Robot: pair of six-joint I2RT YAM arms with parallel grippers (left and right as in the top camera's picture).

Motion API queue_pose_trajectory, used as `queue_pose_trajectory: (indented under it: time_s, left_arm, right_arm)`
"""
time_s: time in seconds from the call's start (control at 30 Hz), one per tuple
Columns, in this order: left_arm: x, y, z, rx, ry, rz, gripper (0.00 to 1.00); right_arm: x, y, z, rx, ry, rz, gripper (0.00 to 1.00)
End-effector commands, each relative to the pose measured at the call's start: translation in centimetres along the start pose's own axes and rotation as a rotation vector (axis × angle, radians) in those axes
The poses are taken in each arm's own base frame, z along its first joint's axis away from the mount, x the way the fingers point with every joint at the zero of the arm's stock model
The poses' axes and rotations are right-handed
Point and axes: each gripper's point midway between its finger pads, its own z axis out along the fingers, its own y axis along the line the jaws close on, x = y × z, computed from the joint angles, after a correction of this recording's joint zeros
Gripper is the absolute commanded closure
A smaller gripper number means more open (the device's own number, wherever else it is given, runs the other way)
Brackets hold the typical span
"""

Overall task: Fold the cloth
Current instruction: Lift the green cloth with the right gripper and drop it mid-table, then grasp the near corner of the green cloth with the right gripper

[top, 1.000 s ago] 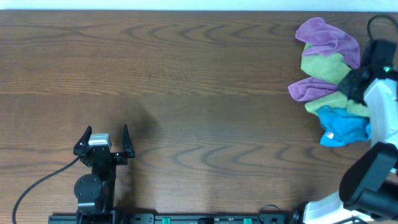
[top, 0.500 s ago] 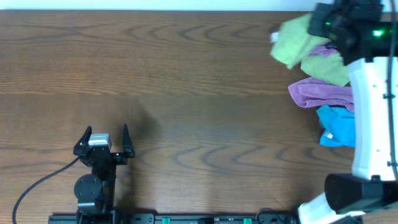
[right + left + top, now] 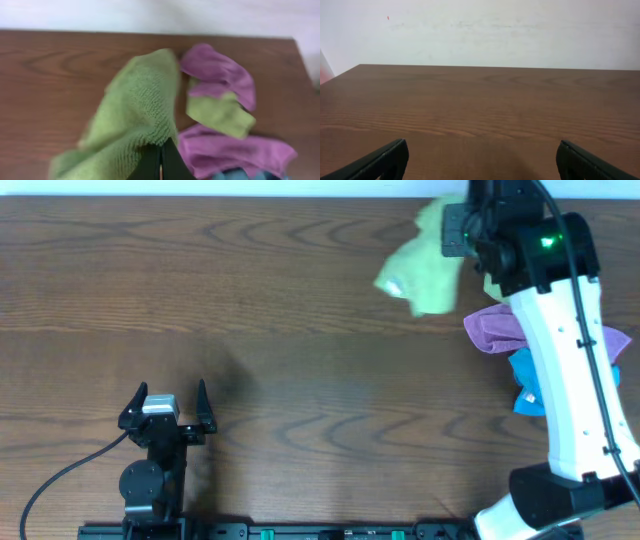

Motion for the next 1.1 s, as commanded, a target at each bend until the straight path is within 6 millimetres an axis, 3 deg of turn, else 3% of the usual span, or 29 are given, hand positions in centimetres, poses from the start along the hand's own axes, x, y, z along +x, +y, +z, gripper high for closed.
queue_pose_trajectory:
  time_s: [0.0,0.07,0.13,0.23,0.3,0.37,0.4,0.43,0.47,0.5,0.53,0.57,0.6,0.63,0.8,0.97,1.07]
  left_arm:
    - [1.9,0.6,0.1,-0.032,0.061,0.016,0.05]
    - [1.9,0.6,0.1,-0.032,0.061,0.016,0.05]
    - [1.9,0.6,0.1,-0.032,0.061,0.016,0.05]
    - [1.9,0.6,0.1,-0.032,0.061,0.016,0.04]
    - [1.9,0.6,0.1,-0.032,0.061,0.016,0.05]
    - [1.9,0.6,0.1,-0.032,0.061,0.016,0.05]
    - [1.9,0.6,0.1,-0.032,0.061,0.016,0.05]
    - [1.9,0.6,0.1,-0.032,0.061,0.016,0.05]
    - [1.9,0.6,0.1,-0.033,0.061,0.016,0.05]
    - [1.9,0.6,0.1,-0.033,0.061,0.016,0.05]
    - [1.9,0.6,0.1,-0.032,0.061,0.016,0.05]
    - [1.9,0.6,0.1,-0.032,0.061,0.016,0.05]
    - [1.9,0.6,0.1,-0.032,0.061,0.016,0.05]
    - [1.9,0.6,0.1,-0.032,0.061,0.016,0.05]
    - [1.9,0.6,0.1,-0.032,0.061,0.016,0.05]
    - [1.9,0.6,0.1,-0.032,0.061,0.016,0.04]
    - [1.9,0.6,0.1,-0.032,0.061,0.016,0.05]
  right_arm:
    - [0.3,-0.5,0.9,0.014,0.029,0.071,0.98]
    - [0.9,2.5,1.3,-0.136,0.072,0.065,0.98]
    - [1.7,8.0,0.8,-0.405,0.123,0.033,0.98]
    - [2.7,15.6,-3.3,-0.829,0.138,-0.116,0.98]
    - [3.3,17.3,-4.5,-0.906,0.127,-0.193,0.98]
    - [3.6,16.7,-3.7,-0.824,0.133,-0.204,0.98]
    - [3.8,15.8,-2.7,-0.745,0.138,-0.208,0.98]
    - [3.8,14.0,-1.1,-0.609,0.142,-0.205,0.92]
    - [3.8,12.0,0.4,-0.463,0.15,-0.172,0.65]
    - [3.7,9.4,1.7,-0.289,0.159,-0.104,0.46]
    - [3.9,6.9,2.6,-0.127,0.166,-0.036,0.41]
    - [4.2,5.8,2.9,-0.06,0.174,-0.01,0.24]
    - [4.6,5.5,3.0,-0.043,0.189,-0.012,0.06]
    - [4.9,5.7,3.0,-0.054,0.202,-0.014,0.01]
    - [6.4,7.9,2.8,-0.184,0.278,-0.063,0.01]
    - [9.2,12.2,3.5,-0.41,0.387,-0.204,0.01]
    - [11.6,15.2,4.4,-0.516,0.467,-0.275,0.11]
